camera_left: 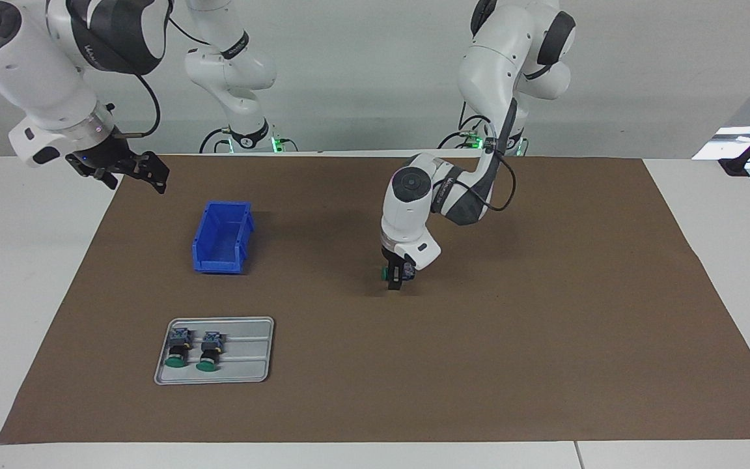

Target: Place and press button with both arms

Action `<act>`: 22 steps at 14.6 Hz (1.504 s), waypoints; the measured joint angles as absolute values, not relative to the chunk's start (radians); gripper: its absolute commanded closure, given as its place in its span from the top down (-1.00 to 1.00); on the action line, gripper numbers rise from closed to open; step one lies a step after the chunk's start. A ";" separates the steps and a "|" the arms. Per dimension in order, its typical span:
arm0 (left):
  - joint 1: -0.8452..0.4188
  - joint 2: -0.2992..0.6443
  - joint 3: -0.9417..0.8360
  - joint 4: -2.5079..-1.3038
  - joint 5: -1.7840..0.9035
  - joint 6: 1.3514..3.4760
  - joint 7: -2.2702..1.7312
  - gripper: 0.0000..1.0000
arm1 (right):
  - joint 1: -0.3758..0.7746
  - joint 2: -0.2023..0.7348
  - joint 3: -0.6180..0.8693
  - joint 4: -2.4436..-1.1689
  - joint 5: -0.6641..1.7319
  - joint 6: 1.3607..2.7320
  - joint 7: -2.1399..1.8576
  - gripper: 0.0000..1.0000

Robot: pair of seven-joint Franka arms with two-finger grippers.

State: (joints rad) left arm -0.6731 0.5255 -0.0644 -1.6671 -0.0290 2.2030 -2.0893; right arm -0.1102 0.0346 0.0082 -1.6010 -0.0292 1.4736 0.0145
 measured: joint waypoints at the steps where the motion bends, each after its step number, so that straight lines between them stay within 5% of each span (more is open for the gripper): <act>1: -0.673 0.527 -0.064 -1.668 -0.029 2.203 -2.090 0.14 | -0.110 0.035 0.008 -1.601 -0.029 1.474 0.015 0.99; 3: -0.673 0.528 -0.064 -1.669 -0.029 2.204 -2.090 0.09 | -0.110 0.035 0.008 -1.601 -0.029 1.474 0.015 0.99; 9: -0.673 0.528 -0.064 -1.669 -0.029 2.206 -2.091 -0.64 | -0.110 0.035 0.008 -1.601 -0.029 1.474 0.015 0.99; 17: -0.655 0.513 -0.046 -1.636 -0.029 2.207 -2.092 -0.74 | -0.110 0.035 0.008 -1.601 -0.029 1.474 0.015 0.99; 22: -0.583 0.427 -0.043 -1.655 -0.073 2.207 -2.090 -0.74 | -0.110 0.035 0.008 -1.601 -0.029 1.474 0.015 0.99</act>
